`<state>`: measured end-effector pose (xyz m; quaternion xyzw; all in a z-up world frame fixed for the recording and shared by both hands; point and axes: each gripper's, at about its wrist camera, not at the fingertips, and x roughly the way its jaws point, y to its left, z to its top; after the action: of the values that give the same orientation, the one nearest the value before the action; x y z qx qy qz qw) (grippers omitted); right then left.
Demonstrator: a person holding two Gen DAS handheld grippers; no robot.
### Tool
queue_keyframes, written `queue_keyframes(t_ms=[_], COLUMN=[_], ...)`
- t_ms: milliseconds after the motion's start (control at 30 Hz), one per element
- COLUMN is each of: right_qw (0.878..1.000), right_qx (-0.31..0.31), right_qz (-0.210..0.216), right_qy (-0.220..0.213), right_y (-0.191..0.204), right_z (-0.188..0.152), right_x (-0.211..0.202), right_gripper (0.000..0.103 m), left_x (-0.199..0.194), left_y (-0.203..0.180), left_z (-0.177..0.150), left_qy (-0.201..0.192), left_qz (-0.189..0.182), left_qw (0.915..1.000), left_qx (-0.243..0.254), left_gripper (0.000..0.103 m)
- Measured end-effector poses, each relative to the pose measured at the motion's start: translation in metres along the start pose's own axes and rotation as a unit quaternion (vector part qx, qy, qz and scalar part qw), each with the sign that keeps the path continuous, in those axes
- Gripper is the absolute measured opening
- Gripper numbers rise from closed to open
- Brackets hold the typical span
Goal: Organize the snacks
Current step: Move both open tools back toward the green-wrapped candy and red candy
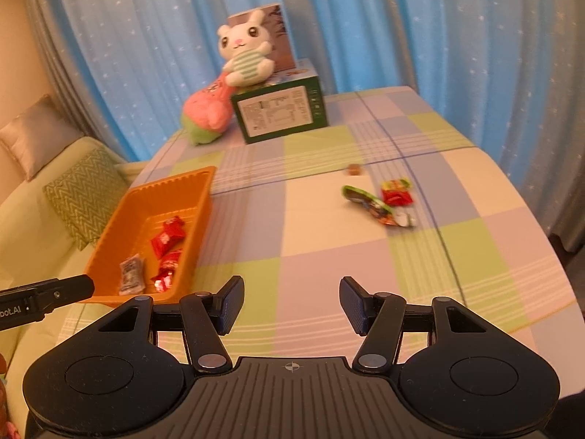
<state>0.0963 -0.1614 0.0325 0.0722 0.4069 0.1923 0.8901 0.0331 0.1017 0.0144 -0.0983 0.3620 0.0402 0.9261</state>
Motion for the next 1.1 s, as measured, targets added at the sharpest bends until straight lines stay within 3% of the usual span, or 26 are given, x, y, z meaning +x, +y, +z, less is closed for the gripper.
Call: queue_keyframes(t_ms=[667,1100], right_qw=[0.997,0.996], right_qx=[0.051,0.049], right_qz=[-0.048,-0.075], right_qy=[-0.012,-0.017], right_y=[-0.066,-0.084], right_z=[0.002,0.007], right_x=[-0.013,-0.027], right_gripper=[0.058,0.058], left_x=[0.029,0.041], left_y=[-0.057,-0.077], left_z=[-0.003,-0.001], left_qy=[0.025,0.031], left_qz=[-0.045,-0.072], left_qw=[0.9985,0.9968], left_qx=[0.019,0.015], left_gripper=[0.069,0.069])
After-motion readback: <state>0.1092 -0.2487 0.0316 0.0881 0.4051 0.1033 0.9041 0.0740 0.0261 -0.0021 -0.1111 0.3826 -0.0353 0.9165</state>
